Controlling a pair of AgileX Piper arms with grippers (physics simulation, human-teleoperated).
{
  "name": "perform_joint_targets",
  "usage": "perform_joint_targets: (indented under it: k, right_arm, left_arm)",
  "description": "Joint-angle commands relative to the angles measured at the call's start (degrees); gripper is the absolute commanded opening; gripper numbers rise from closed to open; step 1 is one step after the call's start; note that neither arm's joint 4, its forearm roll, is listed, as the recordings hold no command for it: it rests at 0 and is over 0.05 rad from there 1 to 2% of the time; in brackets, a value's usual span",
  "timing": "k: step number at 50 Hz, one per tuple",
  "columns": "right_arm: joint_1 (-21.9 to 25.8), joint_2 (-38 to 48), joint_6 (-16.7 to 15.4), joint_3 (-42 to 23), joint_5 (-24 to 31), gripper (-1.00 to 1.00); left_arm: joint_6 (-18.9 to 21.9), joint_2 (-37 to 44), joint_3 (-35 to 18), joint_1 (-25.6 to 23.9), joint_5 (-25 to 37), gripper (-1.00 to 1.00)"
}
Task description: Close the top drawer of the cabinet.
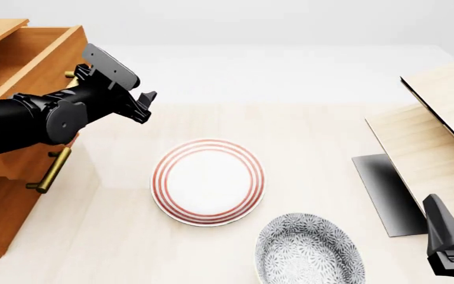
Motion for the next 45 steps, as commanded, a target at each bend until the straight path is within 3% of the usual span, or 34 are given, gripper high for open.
perform_joint_targets:
  k: [1,7,8,11,31,45]
  right_arm:
    - [0.0,0.0,0.0,0.0,0.0,1.0]
    - [0.0,0.0,0.0,0.0,0.0,1.0]
    - [0.0,0.0,0.0,0.0,0.0,1.0]
    - [0.0,0.0,0.0,0.0,0.0,1.0]
    - [0.0,0.0,0.0,0.0,0.0,1.0]
    - [0.0,0.0,0.0,0.0,0.0,1.0]
  left_arm:
    - [1.1,-3.6,3.3,5.6,0.3,1.0]
    - [2.1,-5.3,5.5,8.7,-0.2,1.0]
    - [4.0,-5.9,7.1,9.8,-1.7,1.0]
    - [3.5,-6.5,7.8,10.7,-1.5,1.0]
    - [5.4,-11.4,8.7,17.6,0.8,1.0]
    - [7.4,-11.3,10.6,24.3,-1.4,1.0]
